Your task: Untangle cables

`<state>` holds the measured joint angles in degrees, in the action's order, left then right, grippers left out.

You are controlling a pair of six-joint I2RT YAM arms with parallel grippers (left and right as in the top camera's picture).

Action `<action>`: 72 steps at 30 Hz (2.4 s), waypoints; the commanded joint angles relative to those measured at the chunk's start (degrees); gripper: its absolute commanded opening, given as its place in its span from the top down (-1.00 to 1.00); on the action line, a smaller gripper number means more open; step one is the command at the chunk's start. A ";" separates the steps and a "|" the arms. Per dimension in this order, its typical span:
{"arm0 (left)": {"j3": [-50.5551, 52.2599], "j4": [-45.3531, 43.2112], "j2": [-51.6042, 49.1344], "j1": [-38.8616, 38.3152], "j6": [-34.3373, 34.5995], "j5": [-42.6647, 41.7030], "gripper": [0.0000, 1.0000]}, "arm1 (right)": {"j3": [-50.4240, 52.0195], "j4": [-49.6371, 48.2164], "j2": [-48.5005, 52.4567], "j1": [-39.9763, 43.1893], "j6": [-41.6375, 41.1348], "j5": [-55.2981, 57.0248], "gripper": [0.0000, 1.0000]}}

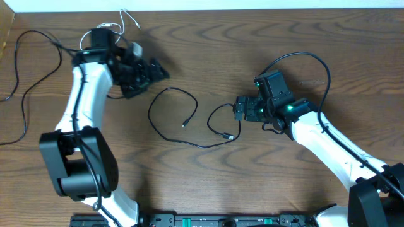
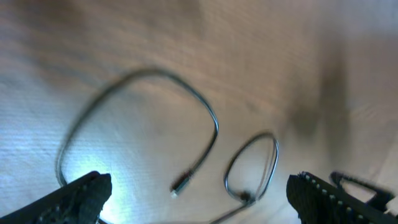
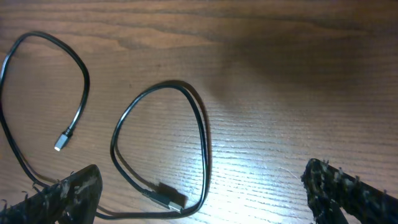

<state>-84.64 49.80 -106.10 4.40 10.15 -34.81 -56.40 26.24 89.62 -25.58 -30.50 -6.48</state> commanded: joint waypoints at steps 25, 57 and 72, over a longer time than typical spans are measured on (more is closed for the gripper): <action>10.60 -11.13 -1.40 -26.45 2.82 28.22 -0.71 | 0.00 9.60 0.33 19.91 -1.05 2.27 -0.99; 12.59 -10.01 -8.68 -31.12 -8.02 23.56 -0.46 | 0.00 10.64 0.33 24.41 -0.72 8.04 -0.99; 12.57 -8.76 -10.80 -31.10 -8.00 28.44 0.85 | 0.00 10.64 0.33 24.41 -0.72 8.04 -0.99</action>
<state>-73.19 40.49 -113.69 -26.41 2.46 -6.85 -56.40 36.82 89.62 -1.30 -31.59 0.89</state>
